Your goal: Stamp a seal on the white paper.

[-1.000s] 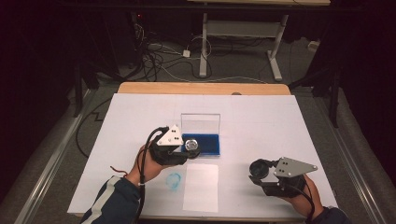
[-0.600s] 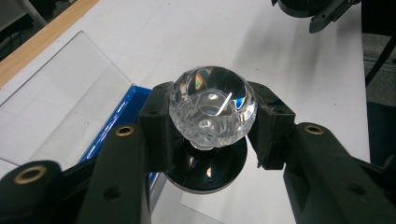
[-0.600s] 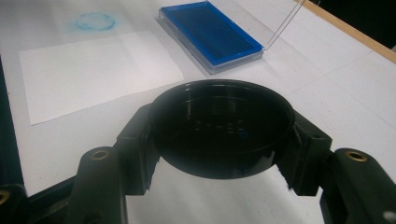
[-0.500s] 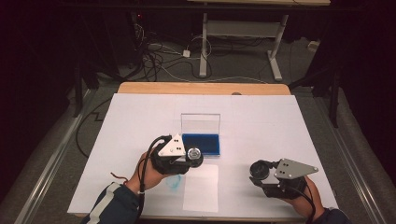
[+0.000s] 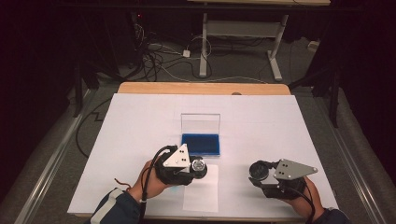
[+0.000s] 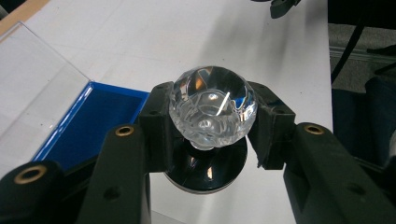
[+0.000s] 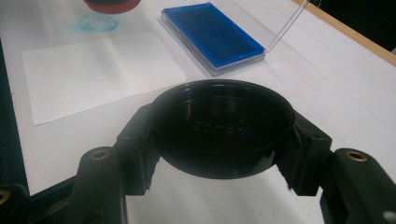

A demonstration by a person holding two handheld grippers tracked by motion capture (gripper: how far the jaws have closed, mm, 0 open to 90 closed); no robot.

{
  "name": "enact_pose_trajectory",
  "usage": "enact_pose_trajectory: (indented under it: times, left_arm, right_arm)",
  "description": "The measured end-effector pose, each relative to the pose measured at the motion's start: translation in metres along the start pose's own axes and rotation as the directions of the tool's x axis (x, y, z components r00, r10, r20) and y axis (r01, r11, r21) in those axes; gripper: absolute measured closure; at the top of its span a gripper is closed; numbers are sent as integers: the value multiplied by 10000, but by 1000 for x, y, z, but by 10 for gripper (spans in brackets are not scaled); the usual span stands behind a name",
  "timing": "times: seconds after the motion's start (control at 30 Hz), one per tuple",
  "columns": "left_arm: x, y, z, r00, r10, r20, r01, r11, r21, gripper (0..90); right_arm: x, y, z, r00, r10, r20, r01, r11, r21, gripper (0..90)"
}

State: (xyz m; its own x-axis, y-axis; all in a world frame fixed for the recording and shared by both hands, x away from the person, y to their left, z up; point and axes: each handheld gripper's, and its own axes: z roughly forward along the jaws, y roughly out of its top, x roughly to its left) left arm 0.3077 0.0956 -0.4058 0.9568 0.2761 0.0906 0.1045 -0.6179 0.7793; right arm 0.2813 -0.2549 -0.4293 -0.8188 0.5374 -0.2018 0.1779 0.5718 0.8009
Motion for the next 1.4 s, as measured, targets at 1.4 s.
enact_pose_trajectory:
  times: [1.4]
  left_arm:
    - [-9,-29,40,9951,-444,878,355,9943,1004,542]
  right_arm:
    - [0,-1,2,10000,47,-65,-46,9998,172,389]
